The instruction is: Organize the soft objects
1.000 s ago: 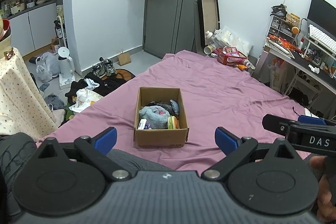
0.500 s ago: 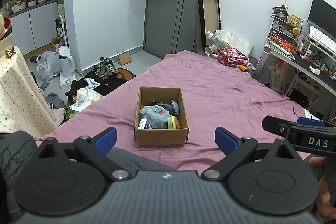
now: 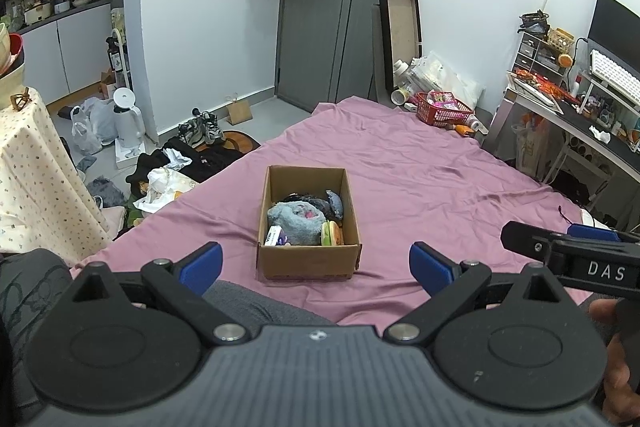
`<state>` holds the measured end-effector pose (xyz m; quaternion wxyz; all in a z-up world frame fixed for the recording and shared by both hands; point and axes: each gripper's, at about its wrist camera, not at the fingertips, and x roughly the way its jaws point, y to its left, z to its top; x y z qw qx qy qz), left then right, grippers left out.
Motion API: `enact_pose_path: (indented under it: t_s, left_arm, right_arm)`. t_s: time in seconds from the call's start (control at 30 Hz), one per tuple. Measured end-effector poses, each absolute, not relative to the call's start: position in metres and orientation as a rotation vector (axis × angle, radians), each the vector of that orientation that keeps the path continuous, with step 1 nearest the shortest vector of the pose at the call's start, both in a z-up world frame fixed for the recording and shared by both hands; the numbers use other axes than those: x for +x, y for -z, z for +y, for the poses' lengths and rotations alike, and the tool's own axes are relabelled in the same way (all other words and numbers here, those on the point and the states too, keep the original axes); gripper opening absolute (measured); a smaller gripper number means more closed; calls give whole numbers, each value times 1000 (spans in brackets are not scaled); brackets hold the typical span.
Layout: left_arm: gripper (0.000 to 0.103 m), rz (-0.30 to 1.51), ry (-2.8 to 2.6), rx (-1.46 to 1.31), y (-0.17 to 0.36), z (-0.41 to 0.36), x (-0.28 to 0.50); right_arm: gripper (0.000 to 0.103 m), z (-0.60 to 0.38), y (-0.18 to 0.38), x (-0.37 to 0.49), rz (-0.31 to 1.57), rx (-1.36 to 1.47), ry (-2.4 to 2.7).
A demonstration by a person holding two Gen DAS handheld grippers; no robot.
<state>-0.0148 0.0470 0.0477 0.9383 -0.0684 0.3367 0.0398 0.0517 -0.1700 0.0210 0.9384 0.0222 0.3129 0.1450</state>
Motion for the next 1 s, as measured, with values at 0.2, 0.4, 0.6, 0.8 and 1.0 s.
enact_pose_path:
  t_s: [0.2,0.4,0.6,0.8,1.0]
  left_arm:
    - [99,687,-81,-140,-47,47,-15]
    - [99,684,-78,-135,-48,48,-15]
    - [99,687,-81,-133,-48,48,-14]
    - [99,687,-84,-129,-48,47,-14]
    - [99,683,-86,-123,-50,48,-13]
  right_arm:
    - [103,-170,-21,51,639,41,-300]
    - [103,-171,-21,51,643,44,-301]
    - [103,-171,-21,51,642,44,-299]
    - [103,-171,-21,51,641,41,-301]
    - [103,-172,-20,51,645,46,-298]
